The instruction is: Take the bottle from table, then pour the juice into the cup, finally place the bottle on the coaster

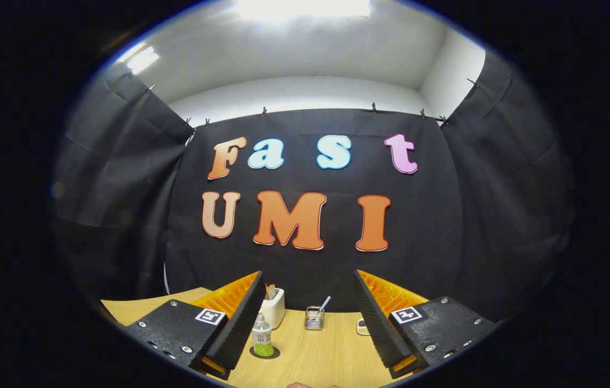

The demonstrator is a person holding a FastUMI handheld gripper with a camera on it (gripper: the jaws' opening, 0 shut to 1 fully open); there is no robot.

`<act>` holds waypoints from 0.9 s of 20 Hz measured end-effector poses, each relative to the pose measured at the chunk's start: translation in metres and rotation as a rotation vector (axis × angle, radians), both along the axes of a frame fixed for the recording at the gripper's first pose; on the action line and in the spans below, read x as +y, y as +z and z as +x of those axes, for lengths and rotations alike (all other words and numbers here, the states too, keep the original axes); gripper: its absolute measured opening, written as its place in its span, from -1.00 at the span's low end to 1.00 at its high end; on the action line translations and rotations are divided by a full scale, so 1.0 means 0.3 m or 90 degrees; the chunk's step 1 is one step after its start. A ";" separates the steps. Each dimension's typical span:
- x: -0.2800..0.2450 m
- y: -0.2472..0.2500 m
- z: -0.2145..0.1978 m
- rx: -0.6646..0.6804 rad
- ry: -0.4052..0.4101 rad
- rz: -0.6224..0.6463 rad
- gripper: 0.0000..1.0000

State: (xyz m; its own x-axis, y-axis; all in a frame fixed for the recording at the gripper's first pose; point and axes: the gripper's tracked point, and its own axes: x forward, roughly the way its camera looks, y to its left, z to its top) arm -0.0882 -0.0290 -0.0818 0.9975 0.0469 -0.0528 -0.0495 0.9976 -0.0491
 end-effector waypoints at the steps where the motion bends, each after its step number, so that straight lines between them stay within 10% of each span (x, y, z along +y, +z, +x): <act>1: -0.005 0.006 -0.003 -0.001 -0.001 0.000 0.92; 18: -0.050 0.004 0.029 0.012 -0.020 0.013 0.93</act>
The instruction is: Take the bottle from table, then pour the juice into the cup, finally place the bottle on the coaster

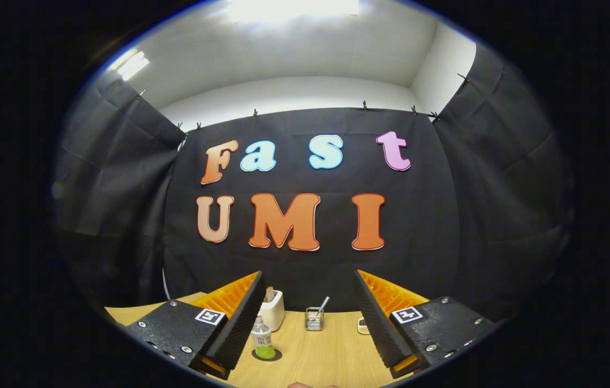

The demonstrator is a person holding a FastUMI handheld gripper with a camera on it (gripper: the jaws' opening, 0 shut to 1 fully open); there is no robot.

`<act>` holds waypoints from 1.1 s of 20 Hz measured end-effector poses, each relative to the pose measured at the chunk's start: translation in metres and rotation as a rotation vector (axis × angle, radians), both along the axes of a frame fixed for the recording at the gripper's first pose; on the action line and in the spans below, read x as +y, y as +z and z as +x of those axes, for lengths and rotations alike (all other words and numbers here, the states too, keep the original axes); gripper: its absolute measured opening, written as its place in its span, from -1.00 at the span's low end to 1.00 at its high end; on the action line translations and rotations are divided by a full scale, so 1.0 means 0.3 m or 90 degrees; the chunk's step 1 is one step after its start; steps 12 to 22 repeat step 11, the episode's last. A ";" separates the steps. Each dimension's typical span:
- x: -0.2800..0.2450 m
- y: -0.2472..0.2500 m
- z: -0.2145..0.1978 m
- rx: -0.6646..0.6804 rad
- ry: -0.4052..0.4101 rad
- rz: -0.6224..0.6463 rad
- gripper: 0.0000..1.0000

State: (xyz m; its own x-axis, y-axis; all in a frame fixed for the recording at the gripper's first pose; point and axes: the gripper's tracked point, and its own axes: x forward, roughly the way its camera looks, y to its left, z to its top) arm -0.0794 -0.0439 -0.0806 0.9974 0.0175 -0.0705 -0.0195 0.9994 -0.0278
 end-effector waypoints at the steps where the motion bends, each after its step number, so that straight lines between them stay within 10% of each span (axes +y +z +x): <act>1: 0.008 -0.001 0.005 0.001 0.004 -0.002 0.93; 22: 0.030 0.005 0.026 -0.005 0.015 0.000 0.93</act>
